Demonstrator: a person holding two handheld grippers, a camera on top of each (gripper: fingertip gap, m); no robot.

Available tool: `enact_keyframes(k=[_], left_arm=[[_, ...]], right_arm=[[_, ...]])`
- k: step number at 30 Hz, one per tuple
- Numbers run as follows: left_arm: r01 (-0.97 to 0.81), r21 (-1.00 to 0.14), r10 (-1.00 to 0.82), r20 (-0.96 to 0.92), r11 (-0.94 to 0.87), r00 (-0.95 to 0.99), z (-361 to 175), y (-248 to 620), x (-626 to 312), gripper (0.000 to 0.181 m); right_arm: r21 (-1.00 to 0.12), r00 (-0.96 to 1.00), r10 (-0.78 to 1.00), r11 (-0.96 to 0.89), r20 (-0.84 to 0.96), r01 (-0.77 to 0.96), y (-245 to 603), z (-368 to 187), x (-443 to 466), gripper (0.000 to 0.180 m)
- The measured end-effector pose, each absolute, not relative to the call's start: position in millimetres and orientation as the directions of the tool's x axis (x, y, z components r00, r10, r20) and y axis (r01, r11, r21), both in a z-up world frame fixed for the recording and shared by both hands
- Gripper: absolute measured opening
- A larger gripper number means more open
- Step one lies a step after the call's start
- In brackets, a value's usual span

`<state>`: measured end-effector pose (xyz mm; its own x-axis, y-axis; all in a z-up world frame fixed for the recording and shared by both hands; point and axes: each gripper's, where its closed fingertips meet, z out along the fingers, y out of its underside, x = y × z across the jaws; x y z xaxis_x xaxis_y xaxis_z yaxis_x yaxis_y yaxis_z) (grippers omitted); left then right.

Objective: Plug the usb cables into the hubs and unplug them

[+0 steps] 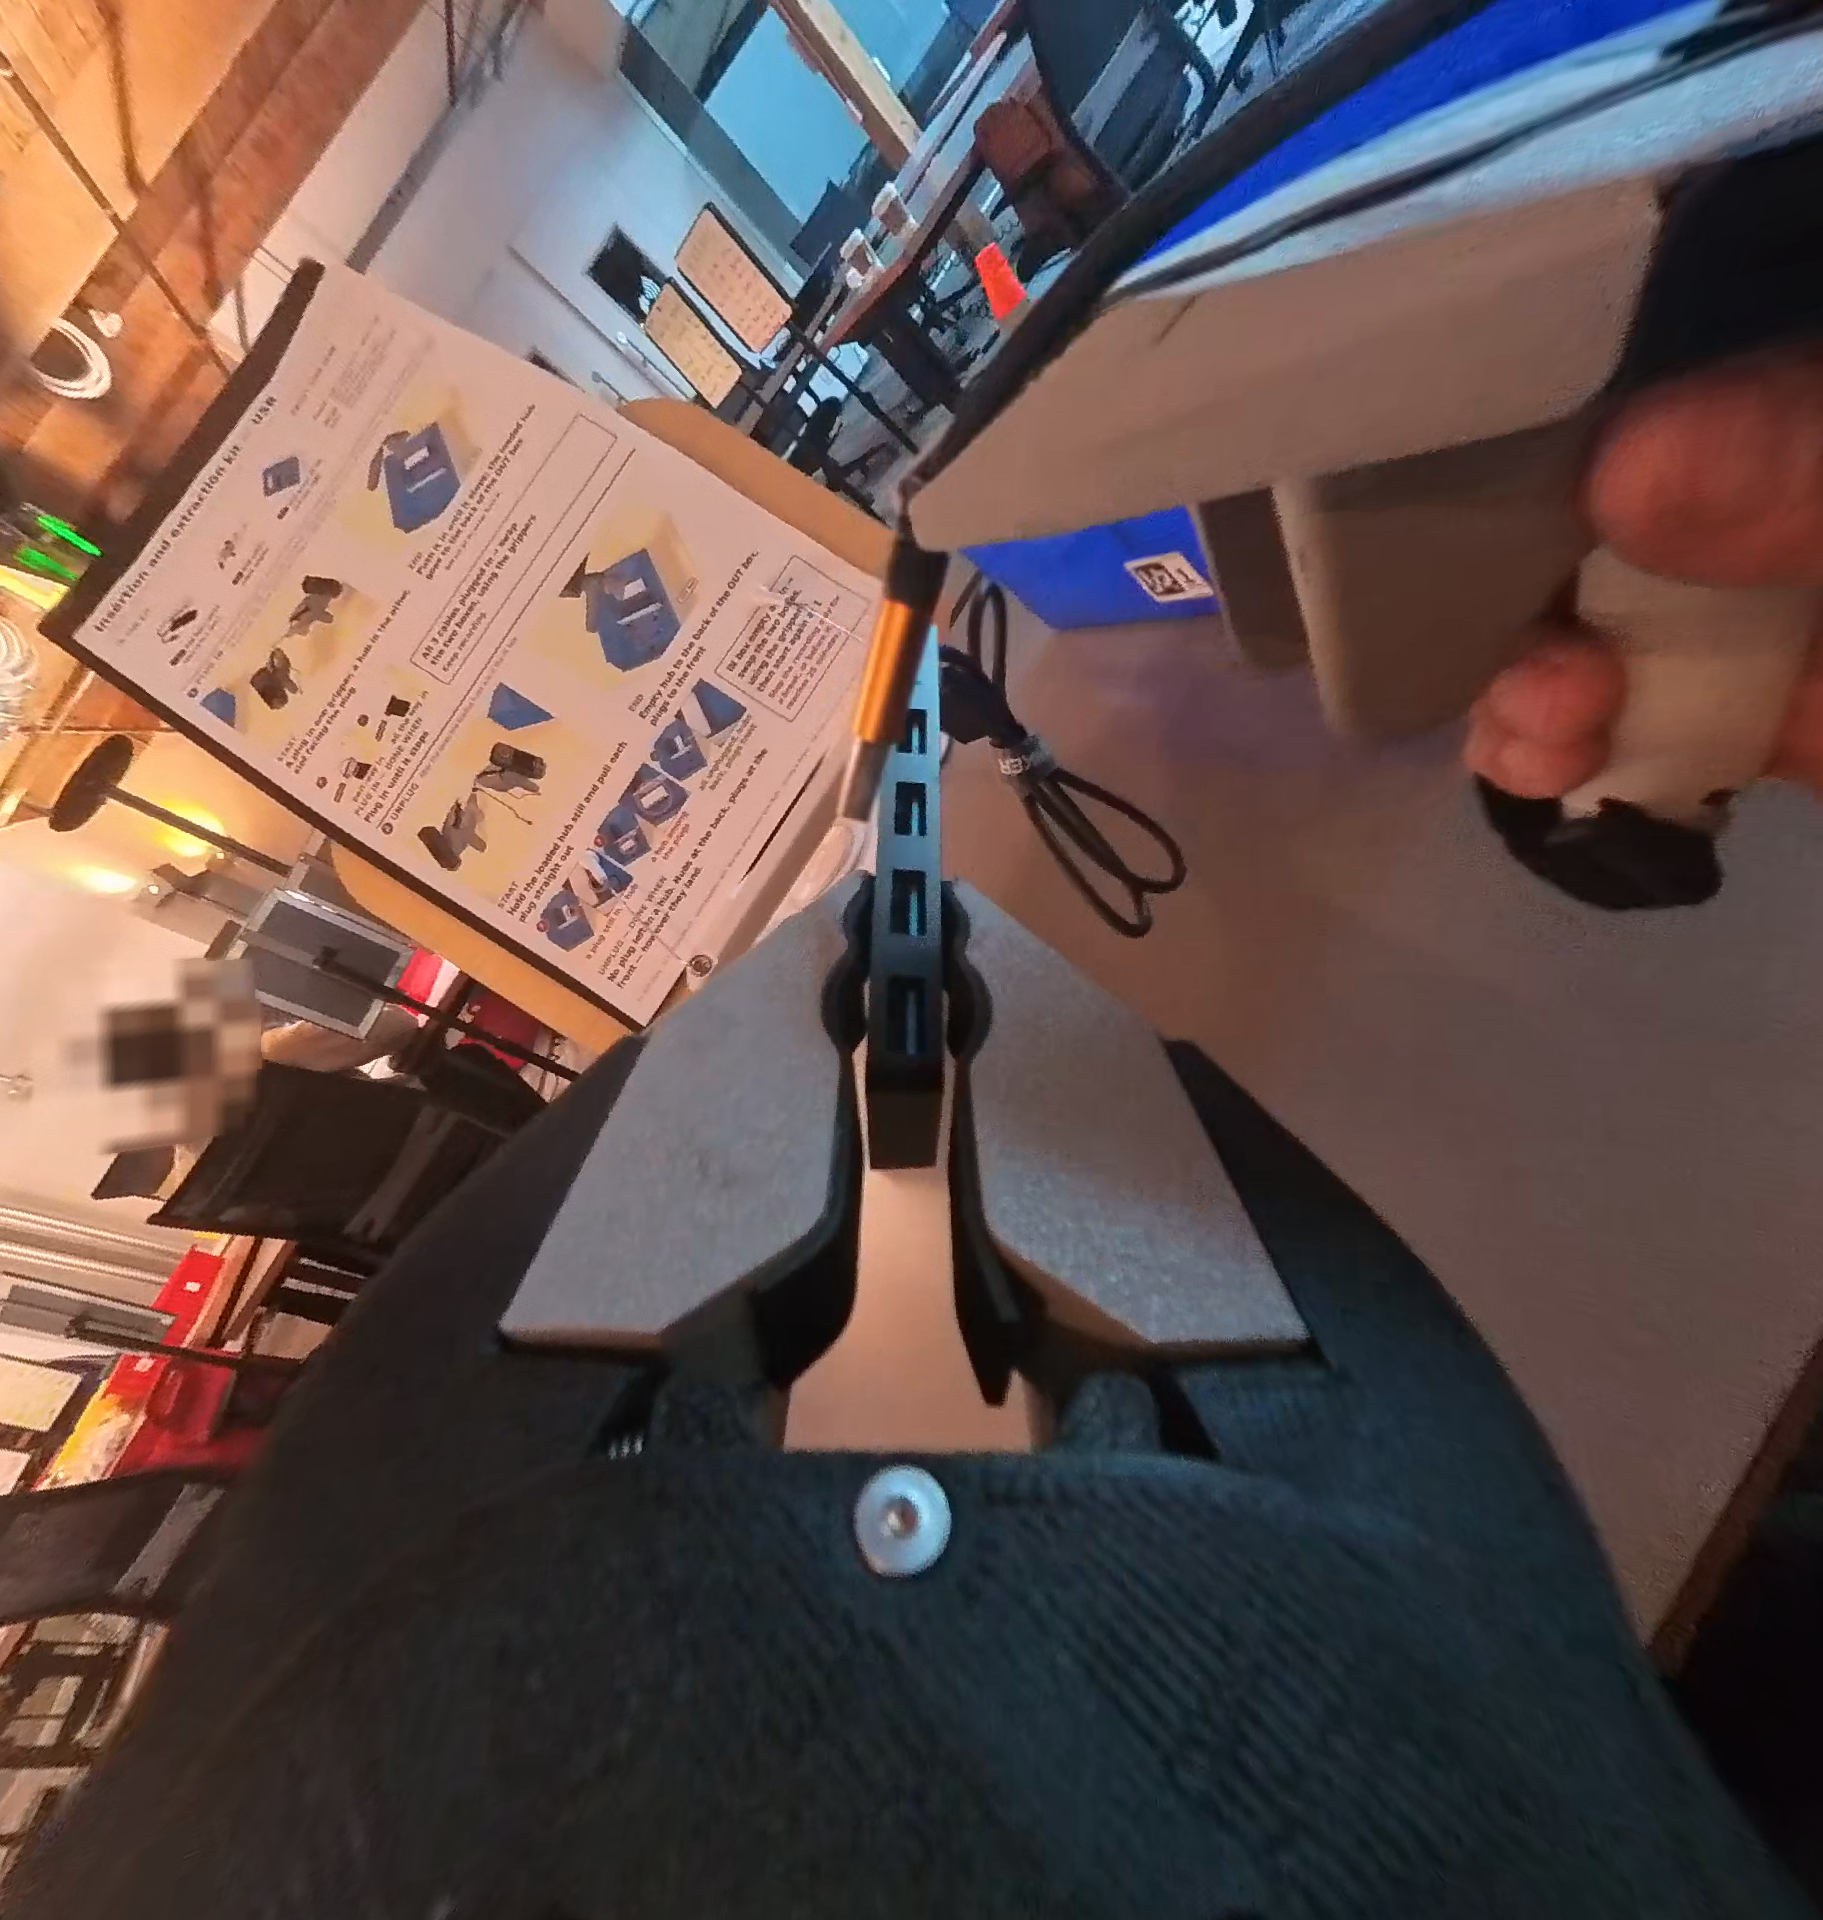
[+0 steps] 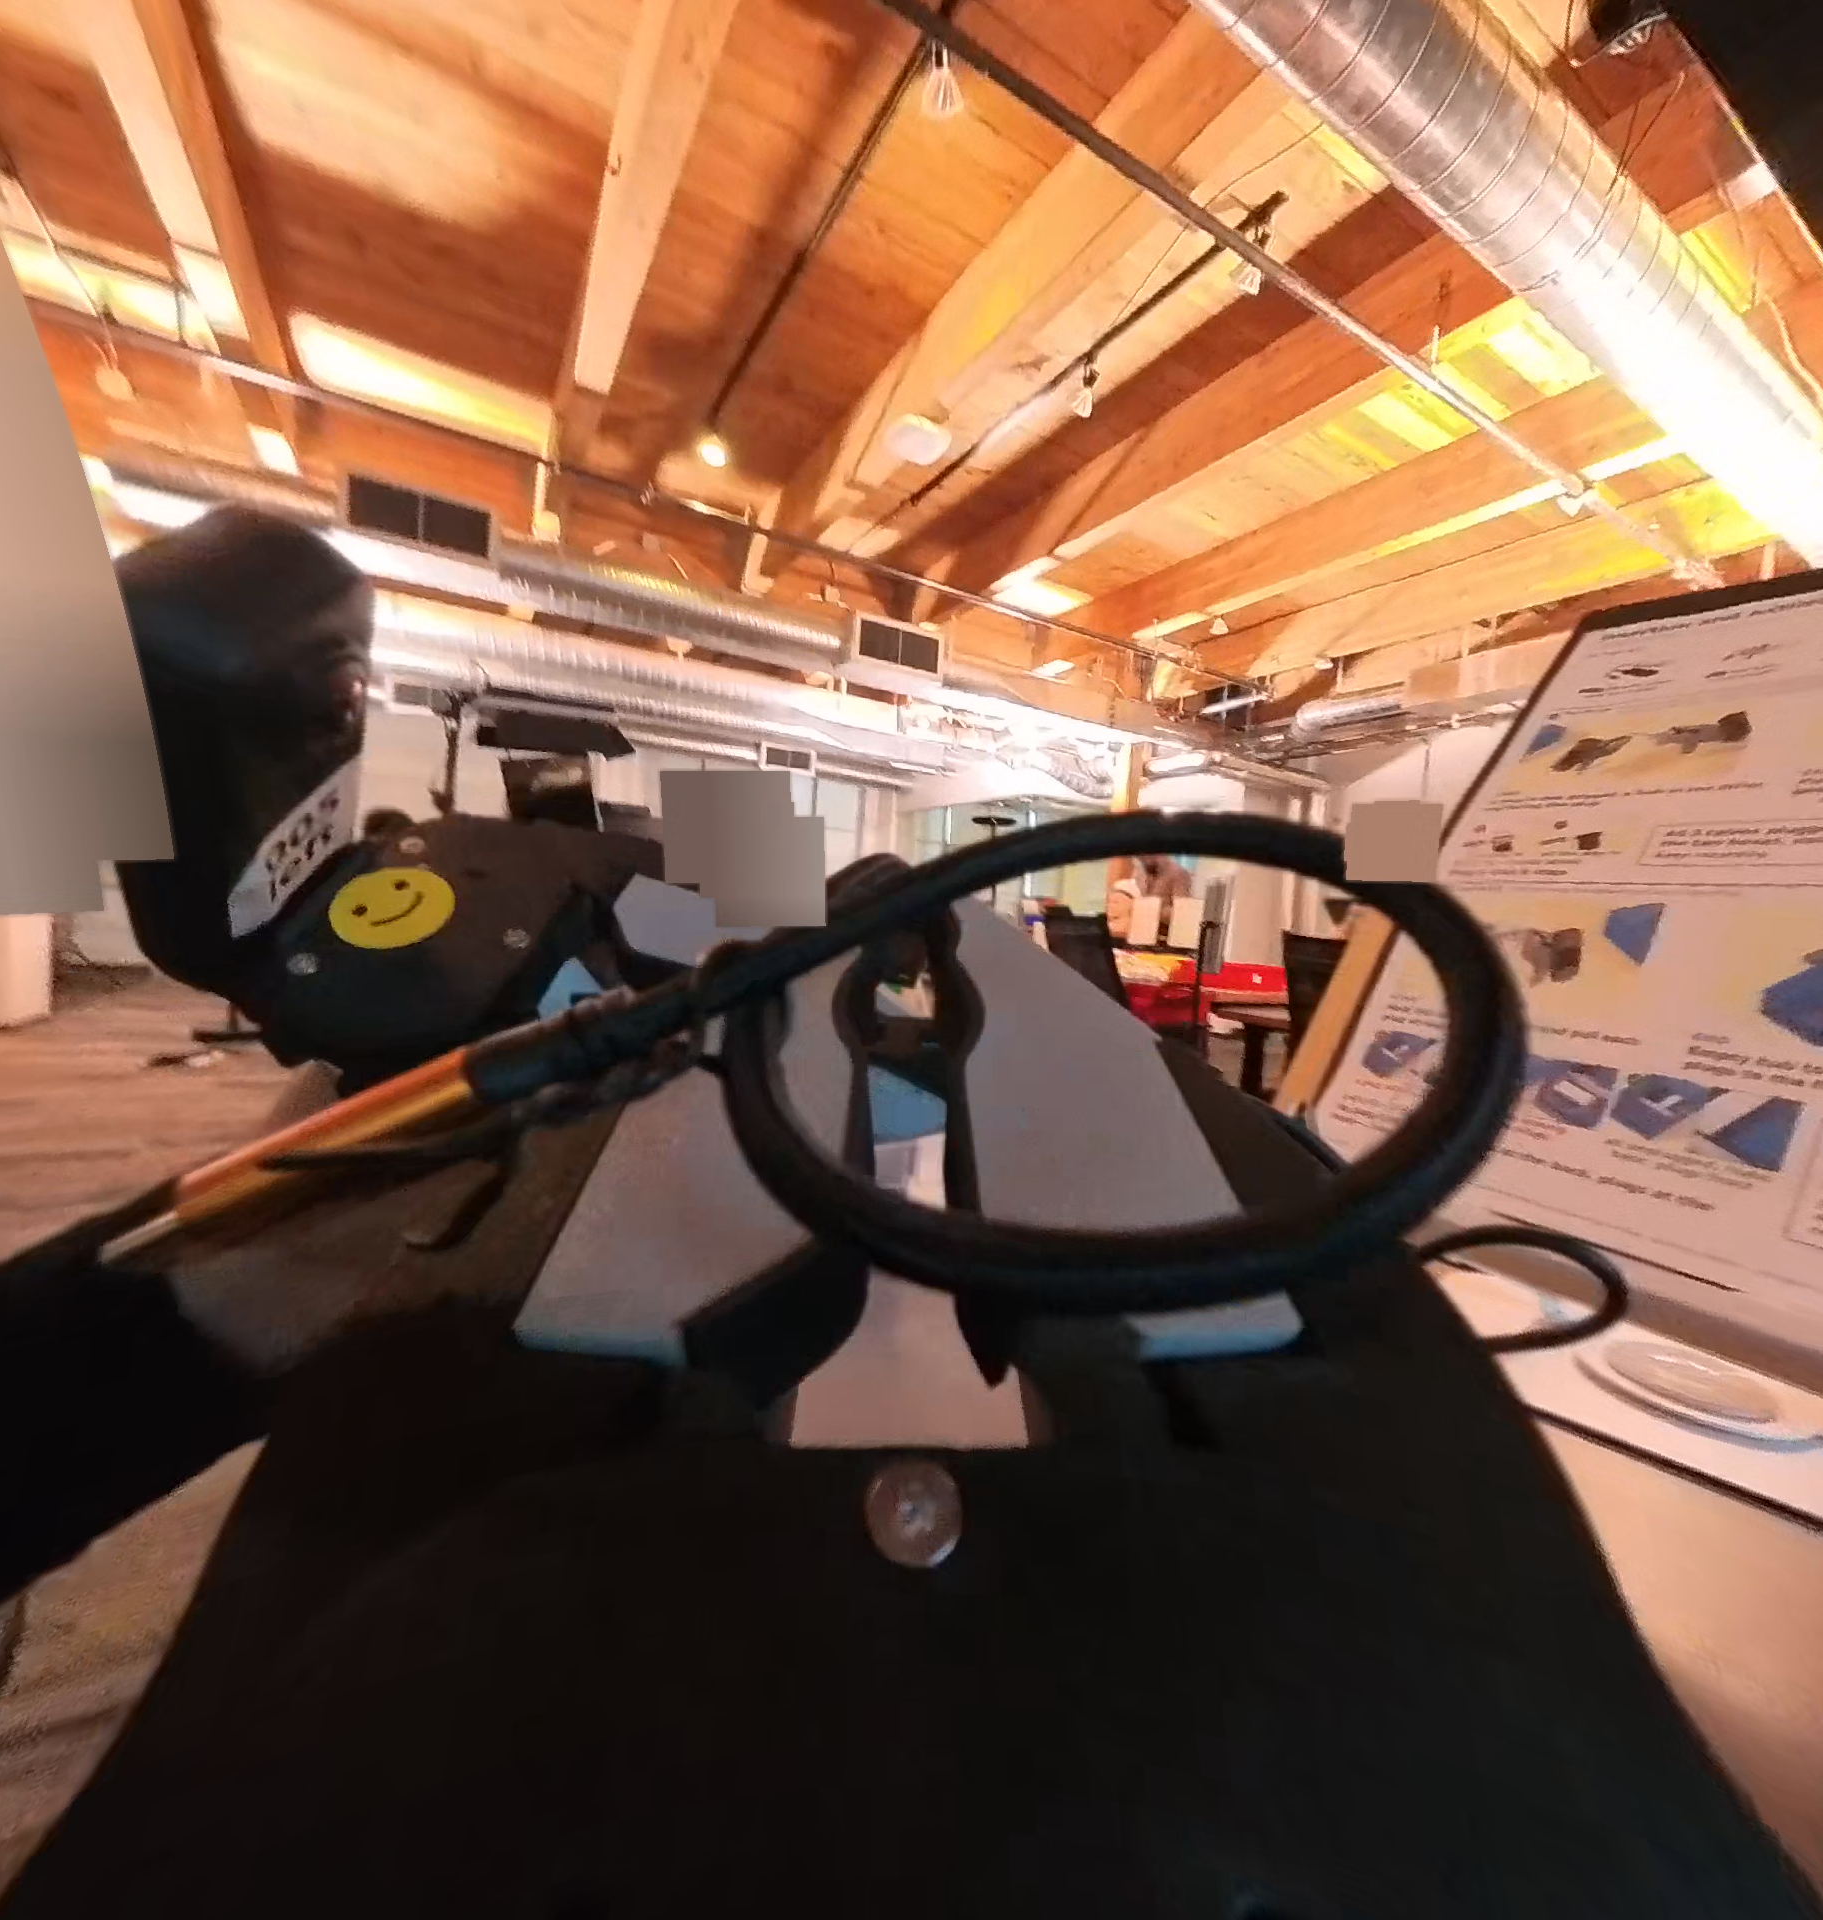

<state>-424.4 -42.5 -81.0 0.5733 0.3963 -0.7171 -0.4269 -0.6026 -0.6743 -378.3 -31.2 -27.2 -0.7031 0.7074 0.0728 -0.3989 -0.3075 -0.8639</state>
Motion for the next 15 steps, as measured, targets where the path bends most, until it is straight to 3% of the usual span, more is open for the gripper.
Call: enact_keyframes(k=[6,15], left_arm=[[-0.447,-0.640,0.404,-0.755,-0.625,0.516,-78.3,-47.6,-429.9,0.008],[-0.476,-0.595,0.378,-0.793,-0.648,0.478,-79.5,-44.2,-427.4,0.008]], right_arm=[[-0.900,-0.631,0.764,-0.173,0.134,-0.401,-29.1,-37.2,-388.1,0.002],[-0.864,-0.532,0.789,-0.005,0.306,-0.504,-34.6,-36.2,-383.5,0.001]])
